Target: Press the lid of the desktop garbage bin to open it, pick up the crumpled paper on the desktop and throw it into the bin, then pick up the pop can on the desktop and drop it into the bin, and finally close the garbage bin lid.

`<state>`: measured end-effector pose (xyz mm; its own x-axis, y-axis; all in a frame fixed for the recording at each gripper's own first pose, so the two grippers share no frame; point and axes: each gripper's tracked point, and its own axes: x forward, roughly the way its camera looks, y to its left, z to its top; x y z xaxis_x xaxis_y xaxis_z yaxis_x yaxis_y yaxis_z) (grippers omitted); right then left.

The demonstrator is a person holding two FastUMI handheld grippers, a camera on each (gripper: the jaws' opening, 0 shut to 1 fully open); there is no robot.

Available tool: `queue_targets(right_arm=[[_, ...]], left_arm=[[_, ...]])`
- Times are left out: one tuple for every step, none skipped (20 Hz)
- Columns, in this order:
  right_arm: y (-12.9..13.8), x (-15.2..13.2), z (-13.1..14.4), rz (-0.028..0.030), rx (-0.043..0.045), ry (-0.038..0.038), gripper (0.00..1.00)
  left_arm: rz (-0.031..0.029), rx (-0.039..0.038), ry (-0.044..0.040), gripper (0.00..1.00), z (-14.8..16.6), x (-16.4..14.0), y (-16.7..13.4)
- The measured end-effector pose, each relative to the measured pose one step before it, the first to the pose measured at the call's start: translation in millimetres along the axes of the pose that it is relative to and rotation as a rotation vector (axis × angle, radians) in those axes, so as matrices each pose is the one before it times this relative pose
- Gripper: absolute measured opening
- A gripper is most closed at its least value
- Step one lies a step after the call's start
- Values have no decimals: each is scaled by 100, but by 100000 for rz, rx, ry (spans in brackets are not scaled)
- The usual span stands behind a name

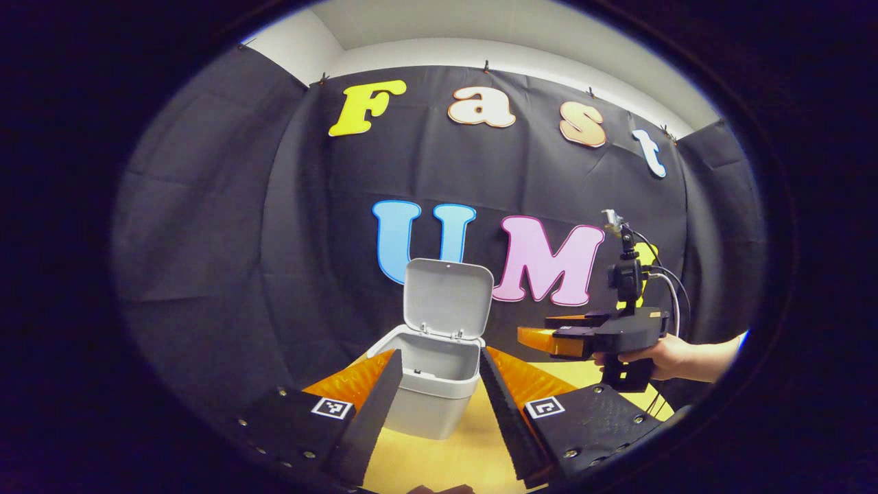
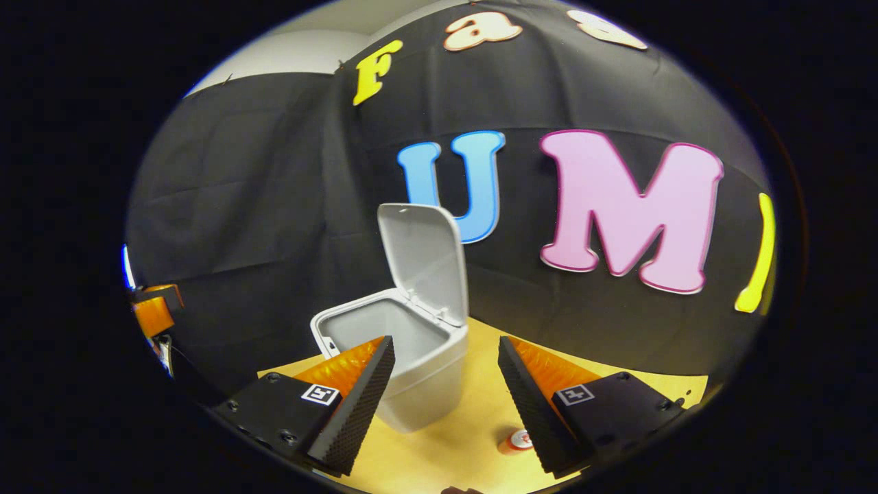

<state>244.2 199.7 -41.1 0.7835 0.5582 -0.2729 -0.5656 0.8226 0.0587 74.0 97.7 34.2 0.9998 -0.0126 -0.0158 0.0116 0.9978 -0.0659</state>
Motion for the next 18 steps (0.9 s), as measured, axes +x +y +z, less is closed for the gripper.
queue_targets(right_arm=[[-1655,-1205,30,-3339,252,-305,98],[-1759,-1072,-296,-3651,2,308,98],[-1886,-1263,-253,-3411,393,428,98],[-1566,-1156,-228,-3198,732,520,98],[-1761,-1198,-298,-3234,766,571,98],[-1808,-1059,-381,-3577,666,501,98],[-1996,-1047,-439,-3729,536,584,98],[-1707,-857,-601,-3573,478,1002,98],[-1846,-884,-715,-3631,393,1250,98],[-1631,-689,-756,-3409,597,1483,98],[-1560,-808,-735,-2897,958,1280,98],[-1414,-790,-668,-2647,947,1027,98],[-1388,-654,-618,-2633,804,855,98],[-1381,-417,-731,-2568,649,1080,98],[-1336,-288,-778,-2146,791,1348,98],[-1052,-255,-729,-1602,1224,1474,98],[-942,-152,-630,-1323,1630,1103,98],[-773,-57,-484,-1225,1554,796,98]], left_arm=[[-5955,-1781,-2315,77,-354,995,-1870],[-4387,-2564,1043,76,-871,1221,-1636],[-2444,-2467,2874,76,-1578,1246,-1234],[-1634,-1547,3176,77,-1854,1432,-758],[-2209,-628,2844,77,-1551,1303,-1115],[-1930,-5,1696,77,-1284,1179,-956],[-2826,948,291,77,-972,1063,-1160],[-3312,816,-2682,77,-443,1063,-1159],[-4234,126,-3597,77,-417,1010,-1414],[-3422,-115,-3377,77,-470,754,-1345],[-2387,628,-3142,77,-369,986,-1009],[-1722,1521,-2500,77,-791,1092,-652],[-991,1616,-1260,76,-701,1155,-494],[-1052,1420,386,76,-1294,1060,-637],[-1284,470,1914,76,-1405,1067,-554],[-186,-496,1410,77,-1193,1003,-311],[-416,-877,1418,78,-1219,1157,-299],[207,-390,1572,77,-1359,1227,-123]])
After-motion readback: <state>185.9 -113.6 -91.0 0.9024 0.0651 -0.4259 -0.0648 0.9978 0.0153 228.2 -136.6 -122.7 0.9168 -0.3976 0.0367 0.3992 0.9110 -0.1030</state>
